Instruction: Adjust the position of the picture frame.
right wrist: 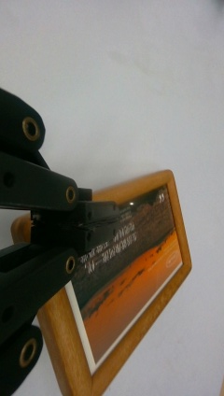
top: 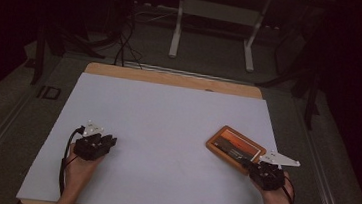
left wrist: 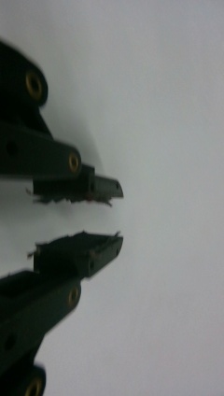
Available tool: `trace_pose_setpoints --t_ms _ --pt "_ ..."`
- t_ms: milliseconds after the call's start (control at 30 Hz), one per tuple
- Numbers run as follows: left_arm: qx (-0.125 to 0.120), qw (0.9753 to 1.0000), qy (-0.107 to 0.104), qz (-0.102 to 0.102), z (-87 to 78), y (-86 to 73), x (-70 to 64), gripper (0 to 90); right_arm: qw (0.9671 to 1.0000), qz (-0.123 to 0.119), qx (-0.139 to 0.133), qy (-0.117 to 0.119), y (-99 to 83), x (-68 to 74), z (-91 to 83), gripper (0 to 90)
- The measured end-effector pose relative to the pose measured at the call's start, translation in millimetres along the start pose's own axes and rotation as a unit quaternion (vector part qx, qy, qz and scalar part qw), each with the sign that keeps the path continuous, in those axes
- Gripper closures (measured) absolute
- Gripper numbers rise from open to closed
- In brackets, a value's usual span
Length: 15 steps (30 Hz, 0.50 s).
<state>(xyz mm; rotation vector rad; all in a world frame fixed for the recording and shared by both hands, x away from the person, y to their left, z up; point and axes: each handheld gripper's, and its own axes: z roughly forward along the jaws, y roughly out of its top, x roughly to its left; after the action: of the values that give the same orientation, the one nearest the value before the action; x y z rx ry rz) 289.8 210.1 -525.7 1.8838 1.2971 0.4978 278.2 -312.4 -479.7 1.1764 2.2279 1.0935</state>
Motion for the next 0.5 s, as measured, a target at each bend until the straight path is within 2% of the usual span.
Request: trace_pose_setpoints --t_ms 33,100,133,167,333,367,500 --pt "0.000 0.9998 -0.010 0.015 -1.1 3.7 -4.2 79.7 1.0000 0.000 0.000 0.001 -0.4 0.9 0.2 89.9" --pt "-0.004 0.9995 -0.024 0.021 -1.0 7.6 -8.3 84.5 1.0000 -0.004 0.001 0.003 -1.4 3.2 0.0 89.8" --pt "-0.004 0.9995 -0.024 0.021 -1.0 7.6 -8.3 87.4 1.0000 -0.006 0.000 0.004 -2.3 4.7 0.2 89.9" --pt "-0.005 0.9990 -0.037 0.025 0.4 11.7 -12.1 89.0 1.0000 -0.008 0.002 0.006 -3.4 6.2 0.3 89.8" --pt "-0.004 0.9979 -0.052 0.039 7.7 20.7 -23.1 89.4 0.9998 -0.014 0.007 0.011 -9.4 11.1 2.5 89.8" --pt "-0.005 0.9971 -0.063 0.044 12.5 25.3 -29.6 89.4 0.9997 -0.016 0.012 0.014 -12.5 13.2 3.5 89.9" --pt "-0.004 0.9947 -0.083 0.061 25.0 37.2 -45.8 89.4 0.9997 -0.018 0.010 0.016 -15.8 14.9 3.3 89.8"
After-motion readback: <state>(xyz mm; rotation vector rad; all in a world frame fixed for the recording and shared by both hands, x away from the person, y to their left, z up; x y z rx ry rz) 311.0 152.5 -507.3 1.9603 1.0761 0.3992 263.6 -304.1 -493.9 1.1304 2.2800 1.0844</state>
